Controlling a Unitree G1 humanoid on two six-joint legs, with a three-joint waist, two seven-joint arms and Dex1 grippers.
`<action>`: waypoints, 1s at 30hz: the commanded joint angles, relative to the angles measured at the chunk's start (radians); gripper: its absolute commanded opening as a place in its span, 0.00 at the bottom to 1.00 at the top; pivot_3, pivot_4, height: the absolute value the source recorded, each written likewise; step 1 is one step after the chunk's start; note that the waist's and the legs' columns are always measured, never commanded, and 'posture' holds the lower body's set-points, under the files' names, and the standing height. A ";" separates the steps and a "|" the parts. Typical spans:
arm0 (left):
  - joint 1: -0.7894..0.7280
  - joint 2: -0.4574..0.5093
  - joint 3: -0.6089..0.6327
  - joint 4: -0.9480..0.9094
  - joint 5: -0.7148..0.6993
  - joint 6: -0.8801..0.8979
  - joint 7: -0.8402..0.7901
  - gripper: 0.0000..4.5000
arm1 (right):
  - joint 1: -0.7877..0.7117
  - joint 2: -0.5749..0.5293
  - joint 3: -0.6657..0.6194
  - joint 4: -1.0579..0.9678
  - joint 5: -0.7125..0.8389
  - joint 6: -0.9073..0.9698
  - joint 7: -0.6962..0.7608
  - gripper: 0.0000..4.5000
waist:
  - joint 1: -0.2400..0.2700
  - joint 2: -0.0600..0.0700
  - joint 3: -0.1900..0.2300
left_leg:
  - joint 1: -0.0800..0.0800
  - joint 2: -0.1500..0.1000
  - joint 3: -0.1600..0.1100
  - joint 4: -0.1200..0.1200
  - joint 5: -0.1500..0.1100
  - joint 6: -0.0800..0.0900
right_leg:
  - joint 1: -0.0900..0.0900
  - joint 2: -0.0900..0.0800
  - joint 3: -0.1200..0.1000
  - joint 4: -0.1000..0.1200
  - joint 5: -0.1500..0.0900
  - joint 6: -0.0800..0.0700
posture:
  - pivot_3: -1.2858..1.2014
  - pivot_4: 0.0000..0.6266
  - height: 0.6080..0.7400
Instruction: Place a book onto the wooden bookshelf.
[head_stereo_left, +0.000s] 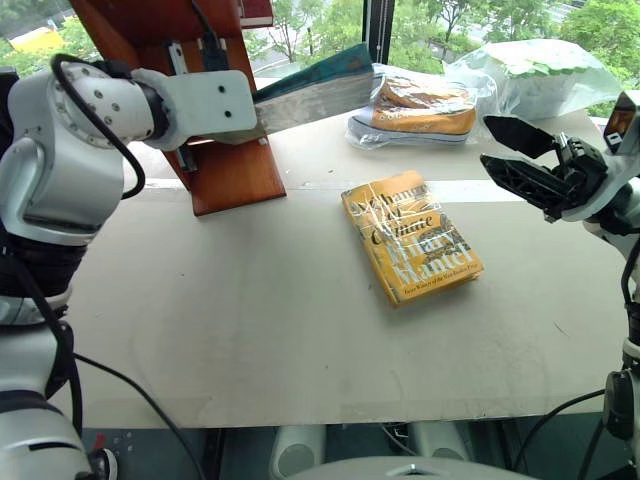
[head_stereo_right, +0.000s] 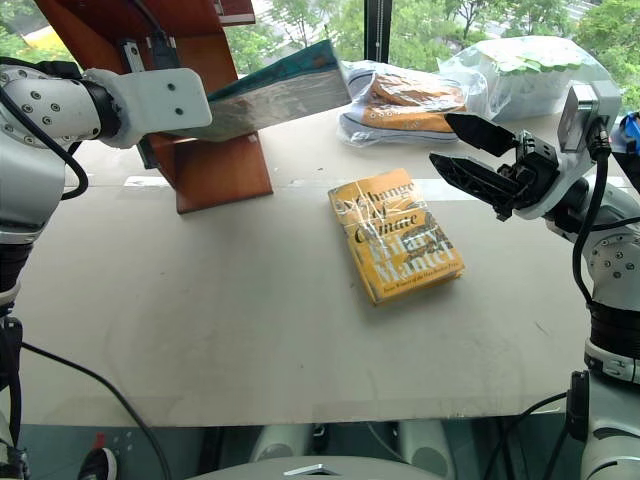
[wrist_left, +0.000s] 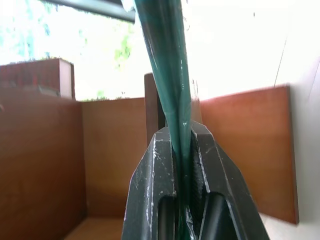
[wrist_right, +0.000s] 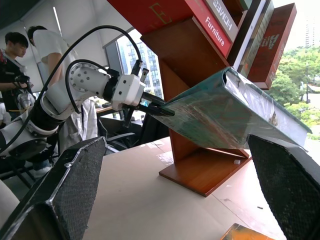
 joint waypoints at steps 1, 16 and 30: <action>-0.044 -0.053 0.058 -0.038 -0.038 0.010 0.005 0.01 | 0.014 -0.013 -0.042 -0.051 0.000 -0.015 -0.010 1.00 | 0.000 0.000 0.000 | 0.000 0.000 0.000 0.000 0.000 0.000 | 0.000 0.000 0.000 0.000 0.000 0.000 | 0.52 0.24 0.64; -0.202 0.053 -0.033 0.245 0.312 -0.238 0.044 0.01 | 0.009 0.003 -0.037 -0.037 -0.022 -0.048 -0.014 1.00 | -0.023 0.001 0.000 | 0.005 0.000 0.001 -0.001 0.000 0.000 | 0.000 0.001 0.002 0.005 0.000 0.000 | 0.52 0.24 0.64; 0.047 0.176 0.046 0.086 0.409 -0.044 -0.135 0.01 | -0.066 0.019 -0.009 0.042 -0.061 -0.050 0.053 1.00 | -0.032 0.000 0.000 | 0.004 0.001 0.002 0.000 0.000 0.000 | 0.000 0.001 0.002 0.006 0.000 0.000 | 0.52 0.24 0.64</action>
